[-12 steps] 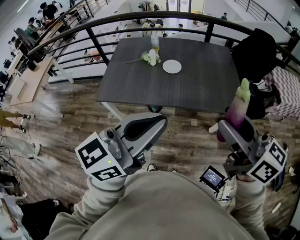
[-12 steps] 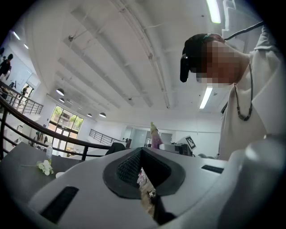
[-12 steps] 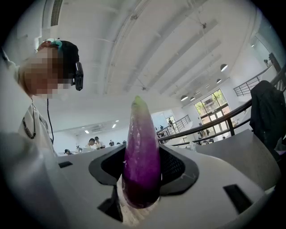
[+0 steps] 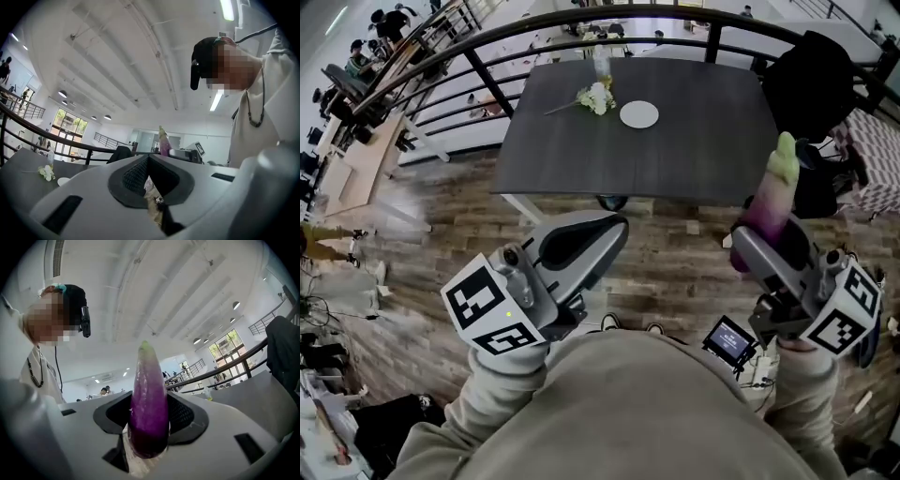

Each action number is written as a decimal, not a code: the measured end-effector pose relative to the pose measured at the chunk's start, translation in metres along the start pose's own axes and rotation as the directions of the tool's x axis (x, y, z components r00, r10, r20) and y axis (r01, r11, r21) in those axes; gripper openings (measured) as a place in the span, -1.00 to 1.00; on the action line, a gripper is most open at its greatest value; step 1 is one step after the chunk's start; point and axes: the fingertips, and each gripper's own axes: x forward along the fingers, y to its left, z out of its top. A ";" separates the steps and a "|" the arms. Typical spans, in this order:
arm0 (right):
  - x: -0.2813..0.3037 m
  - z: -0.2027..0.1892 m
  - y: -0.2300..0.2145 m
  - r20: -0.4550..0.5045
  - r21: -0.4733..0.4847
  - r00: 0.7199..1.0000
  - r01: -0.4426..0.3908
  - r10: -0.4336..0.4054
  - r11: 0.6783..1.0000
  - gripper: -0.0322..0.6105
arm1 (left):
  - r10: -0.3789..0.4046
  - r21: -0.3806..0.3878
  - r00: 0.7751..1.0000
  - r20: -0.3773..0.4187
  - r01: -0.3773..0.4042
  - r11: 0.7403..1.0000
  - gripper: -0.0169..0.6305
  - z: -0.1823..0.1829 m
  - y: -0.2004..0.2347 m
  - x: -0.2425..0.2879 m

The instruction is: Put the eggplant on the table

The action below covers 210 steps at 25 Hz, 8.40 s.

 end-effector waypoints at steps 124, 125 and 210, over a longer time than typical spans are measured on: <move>0.228 0.081 -0.311 -0.092 0.058 0.993 -0.064 0.069 0.996 -0.21 | 0.089 -0.068 0.993 -0.076 -0.094 0.993 -0.93 0.002 0.290 0.147; 0.225 0.080 -0.313 -0.086 0.067 0.994 -0.060 0.065 0.996 -0.21 | 0.086 -0.071 0.993 -0.083 -0.092 0.993 -0.93 0.001 0.290 0.149; 0.379 0.036 -0.385 -0.355 0.064 0.930 0.128 -0.097 0.990 -0.21 | -0.008 -0.233 0.996 -0.086 -0.012 0.972 -0.93 -0.010 0.441 0.134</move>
